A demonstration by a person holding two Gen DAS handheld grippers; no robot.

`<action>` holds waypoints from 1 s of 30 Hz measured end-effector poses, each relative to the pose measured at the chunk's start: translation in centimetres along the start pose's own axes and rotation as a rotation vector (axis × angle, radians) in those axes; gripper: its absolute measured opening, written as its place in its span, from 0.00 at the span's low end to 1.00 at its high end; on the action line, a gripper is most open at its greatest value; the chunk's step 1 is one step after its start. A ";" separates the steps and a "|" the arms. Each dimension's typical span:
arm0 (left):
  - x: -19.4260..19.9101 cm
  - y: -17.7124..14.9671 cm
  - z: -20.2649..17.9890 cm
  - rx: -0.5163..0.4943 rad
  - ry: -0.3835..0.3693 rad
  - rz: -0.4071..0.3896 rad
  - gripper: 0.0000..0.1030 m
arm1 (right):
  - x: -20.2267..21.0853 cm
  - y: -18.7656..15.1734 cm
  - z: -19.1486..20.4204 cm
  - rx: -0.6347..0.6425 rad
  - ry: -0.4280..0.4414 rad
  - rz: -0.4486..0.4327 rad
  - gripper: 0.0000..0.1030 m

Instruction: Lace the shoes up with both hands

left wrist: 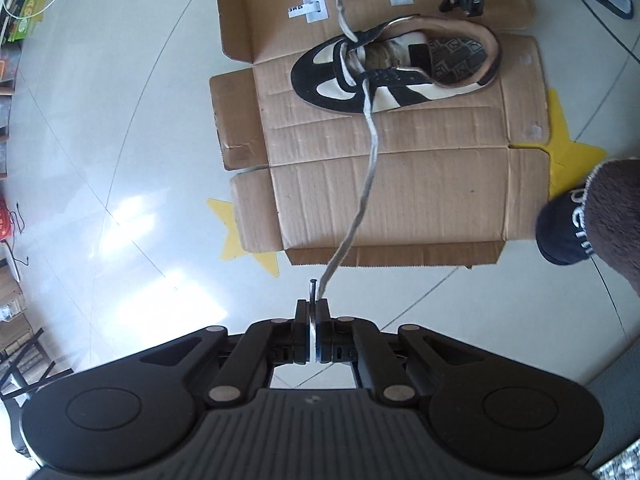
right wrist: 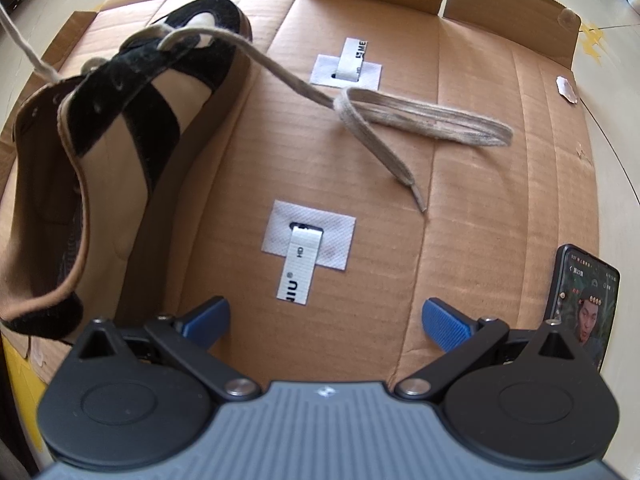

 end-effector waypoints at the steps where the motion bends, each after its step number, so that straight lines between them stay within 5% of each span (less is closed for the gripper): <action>1: 0.8 0.0 0.1 -0.002 0.001 -0.003 0.01 | 0.0 -2.3 2.9 -0.004 -0.001 -0.002 1.00; 2: 1.6 -0.1 0.2 -0.003 0.002 -0.005 0.01 | 0.0 -4.4 5.4 -0.008 -0.003 -0.005 1.00; 20: 0.4 6.5 -0.8 0.014 -0.058 -0.153 0.01 | 2.1 -2.8 5.1 0.077 0.023 -0.110 1.00; 30: -1.4 10.2 -2.3 0.081 -0.113 -0.252 0.01 | 6.3 -1.3 6.9 0.099 0.142 -0.235 1.00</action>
Point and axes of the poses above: each gripper's, at about its wrist camera, not at the fingertips, and x roughly against the way its jaws point, z to its left, y to its top, the point moved 5 cm from there along -x, roughly the way its jaws point, and after that the axes turned 12 degrees about y, right-handed, at the moved point
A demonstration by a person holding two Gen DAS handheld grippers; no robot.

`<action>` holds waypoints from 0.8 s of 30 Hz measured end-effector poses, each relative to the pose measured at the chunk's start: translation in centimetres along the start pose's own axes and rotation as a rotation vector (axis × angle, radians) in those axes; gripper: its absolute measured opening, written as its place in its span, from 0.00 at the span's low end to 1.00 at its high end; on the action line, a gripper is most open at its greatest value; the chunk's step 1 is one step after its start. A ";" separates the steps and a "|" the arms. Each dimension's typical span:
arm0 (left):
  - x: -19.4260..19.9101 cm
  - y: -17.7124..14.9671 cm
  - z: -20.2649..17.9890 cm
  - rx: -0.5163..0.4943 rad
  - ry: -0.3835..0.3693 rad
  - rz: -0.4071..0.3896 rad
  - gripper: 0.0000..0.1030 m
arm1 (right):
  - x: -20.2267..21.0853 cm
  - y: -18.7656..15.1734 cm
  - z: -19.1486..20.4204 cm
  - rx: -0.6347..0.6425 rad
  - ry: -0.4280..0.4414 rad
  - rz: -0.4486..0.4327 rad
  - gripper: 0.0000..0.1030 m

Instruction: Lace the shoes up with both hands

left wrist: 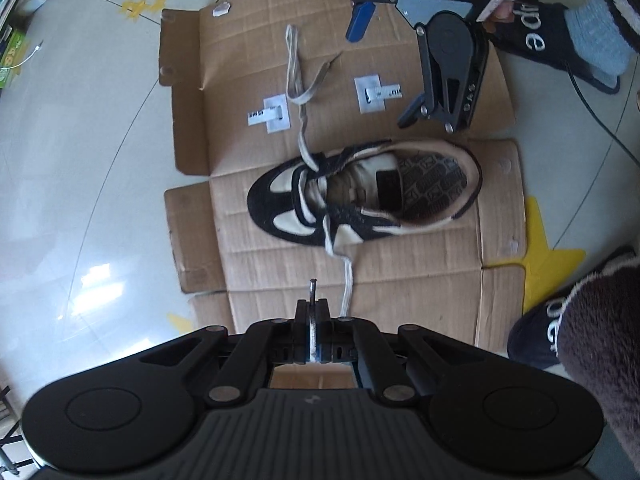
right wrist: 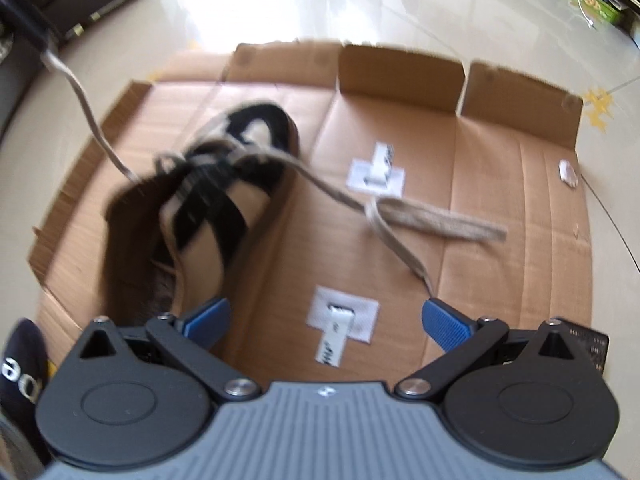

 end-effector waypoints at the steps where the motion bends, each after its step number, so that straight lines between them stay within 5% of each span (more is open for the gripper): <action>1: -0.4 0.3 -0.1 0.014 -0.008 -0.008 0.01 | 0.4 0.3 0.1 0.003 0.013 -0.015 1.00; 5: -2.3 1.1 -0.7 0.088 -0.050 -0.052 0.01 | 1.3 1.2 0.9 0.000 0.062 -0.056 0.98; 9: -3.7 1.7 -1.2 0.159 -0.088 -0.089 0.01 | 1.4 2.2 1.7 -0.002 0.133 -0.069 0.83; 14: -5.3 2.4 -1.0 0.283 -0.122 -0.140 0.01 | 0.4 3.7 3.0 0.058 0.160 -0.075 0.78; 24: -7.7 2.1 -1.0 0.479 -0.175 -0.193 0.01 | -3.4 6.0 6.3 0.217 0.101 -0.063 0.53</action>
Point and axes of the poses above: each gripper's, at about its wrist camera, not at the fingertips, and x roughly against the way its jaws point, z to its left, y to its top, the point moved 5 cm from there along -x, roughly the way its jaws point, and after that the axes turned 12 degrees about y, right-handed, at the moved point
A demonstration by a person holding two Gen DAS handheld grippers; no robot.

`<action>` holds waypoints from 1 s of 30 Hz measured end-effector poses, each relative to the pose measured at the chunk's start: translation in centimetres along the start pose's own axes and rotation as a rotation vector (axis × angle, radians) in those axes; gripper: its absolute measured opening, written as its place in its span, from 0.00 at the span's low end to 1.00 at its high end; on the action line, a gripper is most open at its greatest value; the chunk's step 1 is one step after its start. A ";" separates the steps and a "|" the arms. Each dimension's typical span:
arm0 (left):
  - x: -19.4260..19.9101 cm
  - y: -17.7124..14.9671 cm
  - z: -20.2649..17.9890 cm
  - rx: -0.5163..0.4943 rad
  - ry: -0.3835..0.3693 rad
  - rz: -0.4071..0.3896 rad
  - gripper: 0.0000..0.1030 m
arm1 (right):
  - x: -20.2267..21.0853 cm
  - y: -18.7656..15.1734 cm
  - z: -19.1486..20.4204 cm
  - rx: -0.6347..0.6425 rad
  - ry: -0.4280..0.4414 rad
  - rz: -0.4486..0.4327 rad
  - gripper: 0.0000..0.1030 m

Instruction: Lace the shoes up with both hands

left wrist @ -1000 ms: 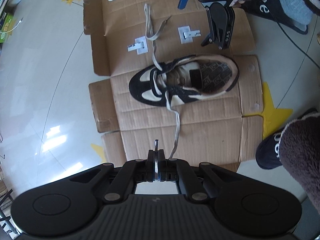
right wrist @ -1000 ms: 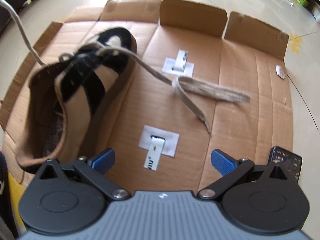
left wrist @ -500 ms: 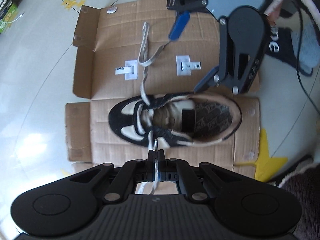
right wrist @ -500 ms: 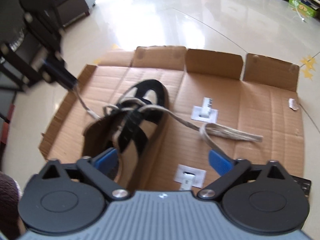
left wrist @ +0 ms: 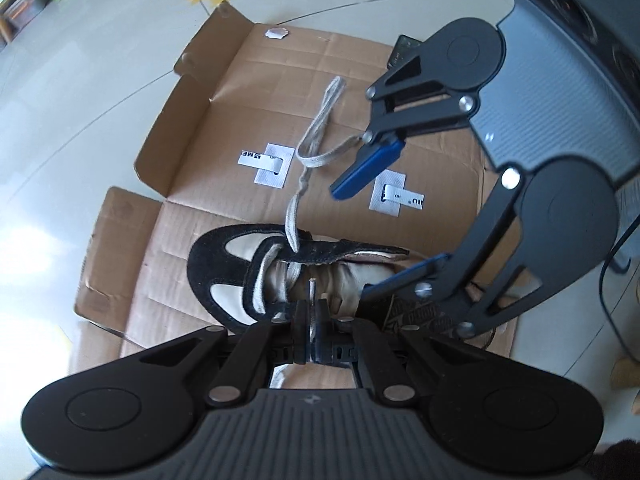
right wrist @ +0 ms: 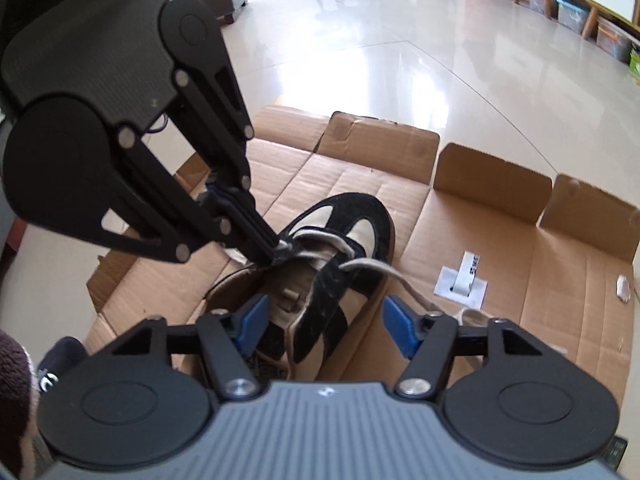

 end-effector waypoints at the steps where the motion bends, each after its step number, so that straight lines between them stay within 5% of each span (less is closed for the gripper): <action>1: -0.2 0.0 0.0 0.014 -0.003 -0.006 0.01 | 0.0 0.0 0.1 0.005 -0.004 0.008 0.51; 7: -1.3 -0.1 0.1 0.092 -0.021 -0.034 0.01 | -0.2 -0.2 0.1 -0.003 0.001 0.029 0.26; 12: -2.2 -0.2 0.0 0.127 -0.037 -0.045 0.01 | 0.8 -0.8 -1.2 -0.102 0.047 0.001 0.15; 17: -2.8 -0.2 -0.1 0.145 -0.042 -0.060 0.01 | 0.9 -1.2 -3.0 -0.252 0.123 -0.009 0.14; 30: -2.8 0.5 -0.4 0.136 -0.050 -0.087 0.01 | 0.9 -1.1 -2.2 -0.194 0.120 -0.007 0.16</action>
Point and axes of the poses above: each gripper's, at about its wrist camera, not at the fingertips, and x roughly against the way its jaws point, z to its left, y to its top, the point moved 5 cm from there along -x, roughly the way its jaws point, and after that the axes turned 12 degrees about y, right-handed, at the moved point
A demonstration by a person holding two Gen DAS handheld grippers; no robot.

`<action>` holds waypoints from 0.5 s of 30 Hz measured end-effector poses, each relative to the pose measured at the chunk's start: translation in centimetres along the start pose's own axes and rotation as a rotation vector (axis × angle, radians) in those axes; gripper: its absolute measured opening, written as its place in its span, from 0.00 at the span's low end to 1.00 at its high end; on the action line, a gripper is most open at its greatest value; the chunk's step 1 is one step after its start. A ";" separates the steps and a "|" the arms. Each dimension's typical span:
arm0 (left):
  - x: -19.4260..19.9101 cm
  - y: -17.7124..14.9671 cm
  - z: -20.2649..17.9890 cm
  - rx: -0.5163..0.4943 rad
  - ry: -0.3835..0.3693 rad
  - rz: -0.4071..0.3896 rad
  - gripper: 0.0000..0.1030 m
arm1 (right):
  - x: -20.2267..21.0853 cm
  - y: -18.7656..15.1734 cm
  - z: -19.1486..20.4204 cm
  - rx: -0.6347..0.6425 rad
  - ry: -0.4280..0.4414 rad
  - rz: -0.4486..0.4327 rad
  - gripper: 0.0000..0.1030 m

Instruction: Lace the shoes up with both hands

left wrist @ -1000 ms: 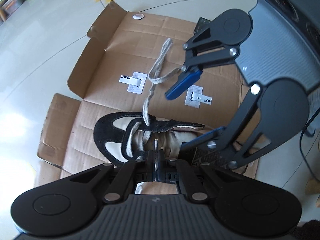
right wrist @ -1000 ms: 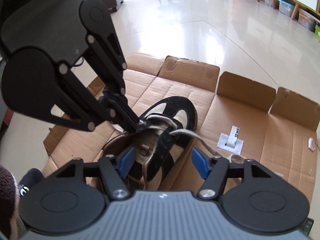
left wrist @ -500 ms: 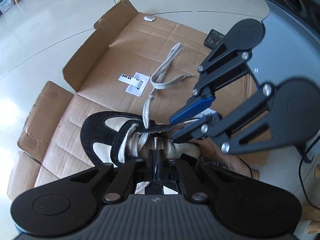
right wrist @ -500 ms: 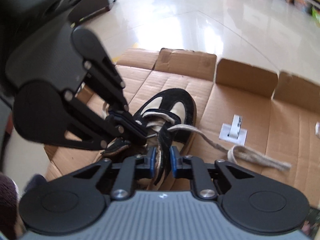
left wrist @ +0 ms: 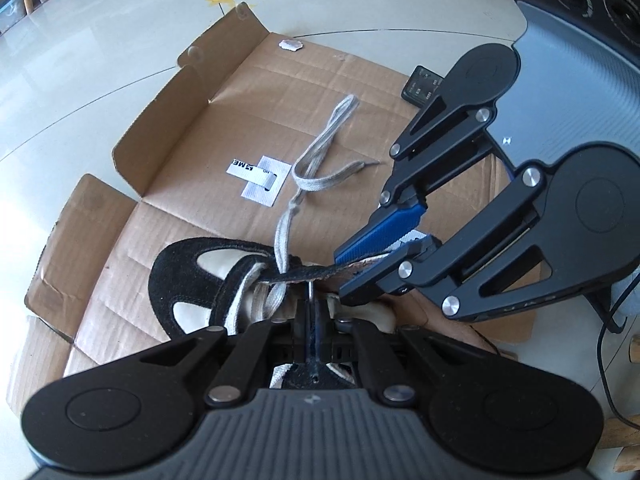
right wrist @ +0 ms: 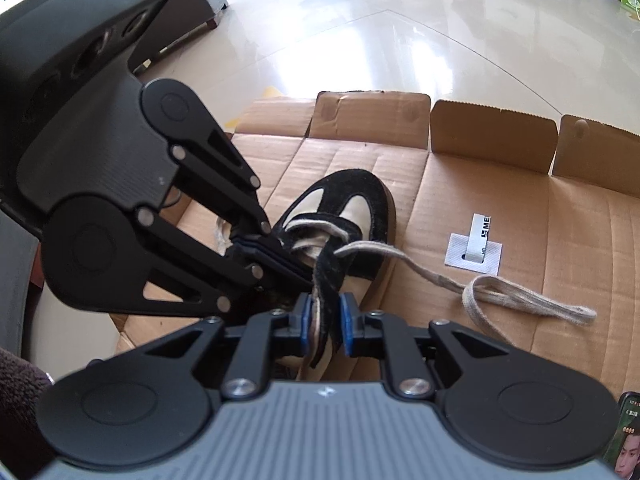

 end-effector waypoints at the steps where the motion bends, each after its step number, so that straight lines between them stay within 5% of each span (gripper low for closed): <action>1: 0.0 0.0 0.0 0.002 0.000 -0.003 0.01 | 0.0 0.0 0.0 0.003 -0.001 0.000 0.16; 15: -0.1 -0.2 0.1 0.042 -0.005 0.013 0.01 | -0.1 0.0 0.0 0.015 0.004 0.003 0.17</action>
Point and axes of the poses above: each gripper's, at about its wrist camera, not at the fingertips, and x roughly against the way its jaws point, z to its left, y to its top, the point moved 5 cm from there along -x, roughly the way its jaws point, and after that the axes turned 12 degrees about y, right-handed, at the moved point
